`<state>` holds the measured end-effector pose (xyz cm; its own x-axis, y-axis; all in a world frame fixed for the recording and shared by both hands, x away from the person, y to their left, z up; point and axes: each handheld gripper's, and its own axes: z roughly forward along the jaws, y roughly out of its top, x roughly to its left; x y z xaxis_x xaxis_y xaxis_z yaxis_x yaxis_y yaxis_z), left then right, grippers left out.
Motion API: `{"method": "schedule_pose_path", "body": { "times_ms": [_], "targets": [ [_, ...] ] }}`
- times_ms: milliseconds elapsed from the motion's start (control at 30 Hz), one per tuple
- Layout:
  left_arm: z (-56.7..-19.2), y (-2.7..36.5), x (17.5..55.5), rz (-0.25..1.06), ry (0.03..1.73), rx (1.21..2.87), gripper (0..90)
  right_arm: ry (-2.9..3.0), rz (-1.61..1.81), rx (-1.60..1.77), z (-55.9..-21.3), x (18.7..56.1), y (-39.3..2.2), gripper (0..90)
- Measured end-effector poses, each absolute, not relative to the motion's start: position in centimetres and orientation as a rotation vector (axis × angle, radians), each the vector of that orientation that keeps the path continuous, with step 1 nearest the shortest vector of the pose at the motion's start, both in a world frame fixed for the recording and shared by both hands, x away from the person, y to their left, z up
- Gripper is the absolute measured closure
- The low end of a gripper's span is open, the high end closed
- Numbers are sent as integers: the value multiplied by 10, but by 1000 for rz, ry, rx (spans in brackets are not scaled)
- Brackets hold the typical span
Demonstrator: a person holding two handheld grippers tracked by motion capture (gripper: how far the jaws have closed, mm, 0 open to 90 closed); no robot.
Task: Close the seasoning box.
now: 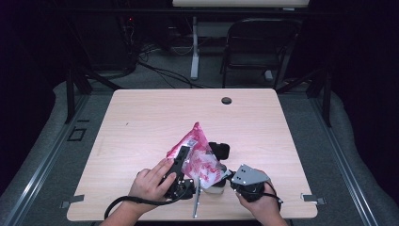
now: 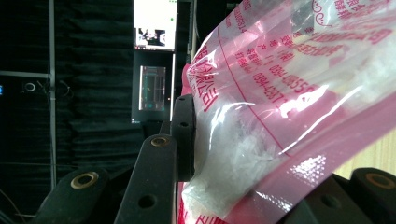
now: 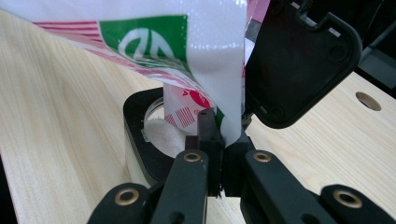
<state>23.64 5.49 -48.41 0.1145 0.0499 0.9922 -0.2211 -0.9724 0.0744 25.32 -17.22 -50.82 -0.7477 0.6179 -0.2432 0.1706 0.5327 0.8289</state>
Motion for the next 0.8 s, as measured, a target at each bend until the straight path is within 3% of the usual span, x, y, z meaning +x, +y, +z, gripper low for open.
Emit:
{"method": "schedule_pose_path", "body": {
  "times_ms": [800],
  "targets": [
    [-492,65,242,1837,-26,2257,744,2237,1143,631,-507,252,-171,894]
  ]
}}
